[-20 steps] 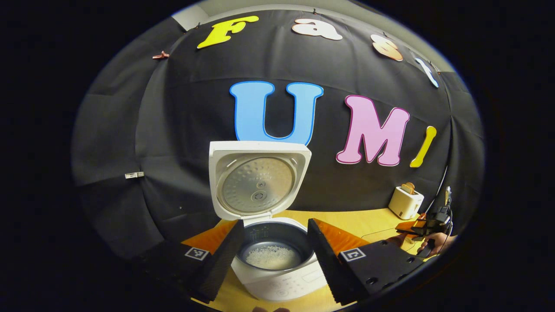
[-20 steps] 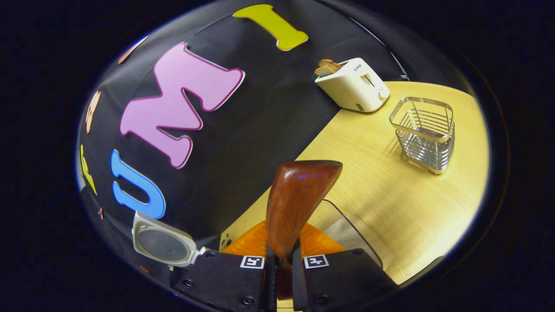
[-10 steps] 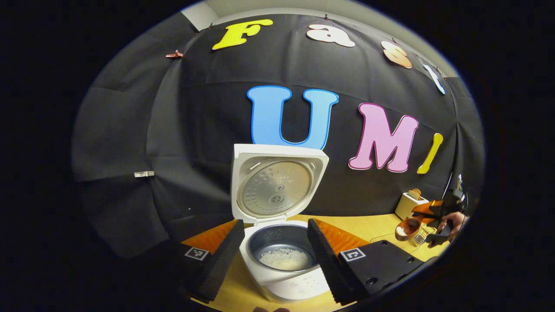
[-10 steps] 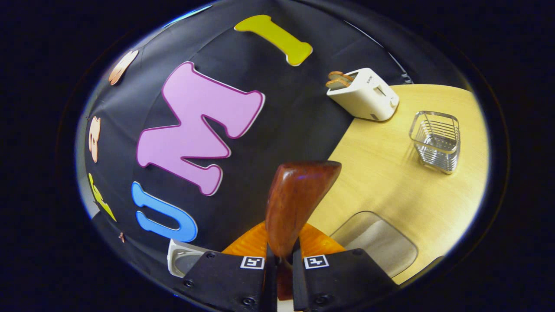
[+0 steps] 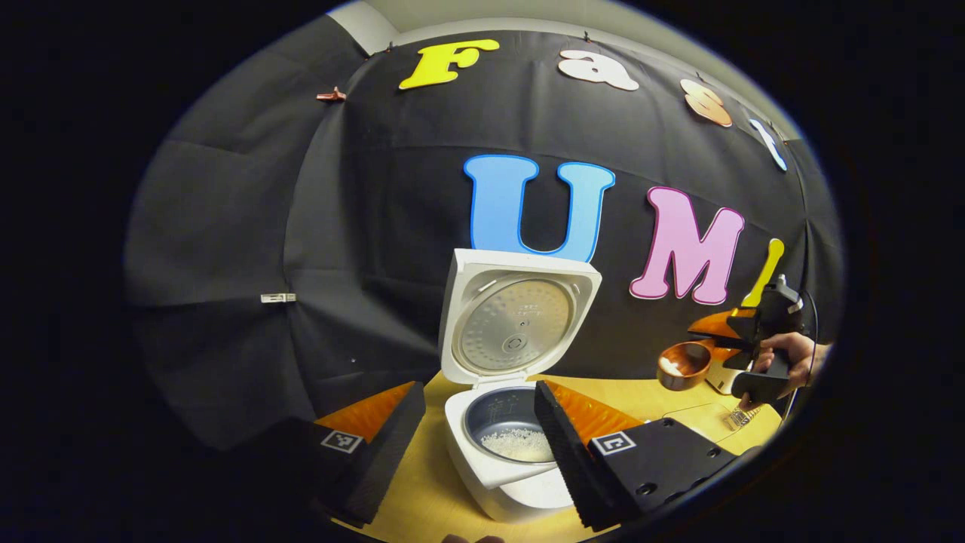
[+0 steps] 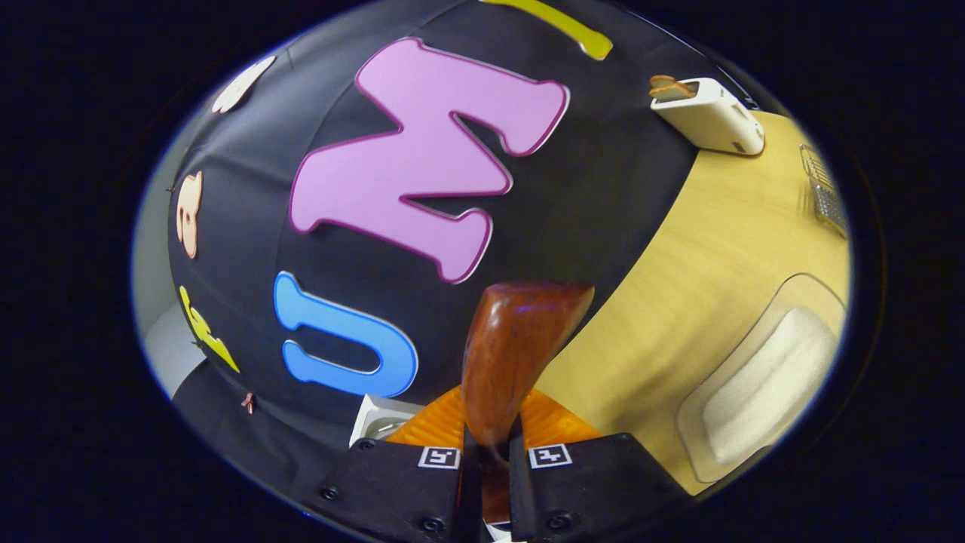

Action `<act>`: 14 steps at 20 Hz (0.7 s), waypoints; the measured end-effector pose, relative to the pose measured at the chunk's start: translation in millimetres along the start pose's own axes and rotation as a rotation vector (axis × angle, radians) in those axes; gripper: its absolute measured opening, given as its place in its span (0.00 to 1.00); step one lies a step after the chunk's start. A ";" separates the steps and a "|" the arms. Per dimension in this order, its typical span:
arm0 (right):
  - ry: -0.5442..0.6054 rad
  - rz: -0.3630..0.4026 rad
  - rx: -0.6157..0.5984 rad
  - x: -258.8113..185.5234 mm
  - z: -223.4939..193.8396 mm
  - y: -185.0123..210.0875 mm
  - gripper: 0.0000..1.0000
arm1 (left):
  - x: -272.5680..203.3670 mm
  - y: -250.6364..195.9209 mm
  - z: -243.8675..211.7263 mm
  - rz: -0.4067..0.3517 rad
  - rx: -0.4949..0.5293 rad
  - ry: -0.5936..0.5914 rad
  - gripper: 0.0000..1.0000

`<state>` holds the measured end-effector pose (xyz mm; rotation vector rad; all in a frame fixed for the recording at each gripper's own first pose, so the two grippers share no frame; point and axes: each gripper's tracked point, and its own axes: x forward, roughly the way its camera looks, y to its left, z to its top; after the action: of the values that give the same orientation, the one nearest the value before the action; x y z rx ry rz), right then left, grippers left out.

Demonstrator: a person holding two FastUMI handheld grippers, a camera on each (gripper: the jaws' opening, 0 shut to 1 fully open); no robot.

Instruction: Close the left gripper, press the button to open the rice cooker; take a wooden spoon from the chopstick holder with the right hand, scoop a spoonful of rice and pour it into the rice cooker, then put the wooden spoon back into the chopstick holder.

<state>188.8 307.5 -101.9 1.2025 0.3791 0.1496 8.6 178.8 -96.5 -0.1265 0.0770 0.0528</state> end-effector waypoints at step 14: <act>0.144 0.024 -0.336 63.6 -128.3 45.6 0.18 | -19.7 19.1 -21.8 0.031 -0.061 0.035 0.94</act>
<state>205.0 456.6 -112.0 0.8673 0.4459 0.3092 -13.7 194.0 -118.9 -0.1877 0.1125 0.0841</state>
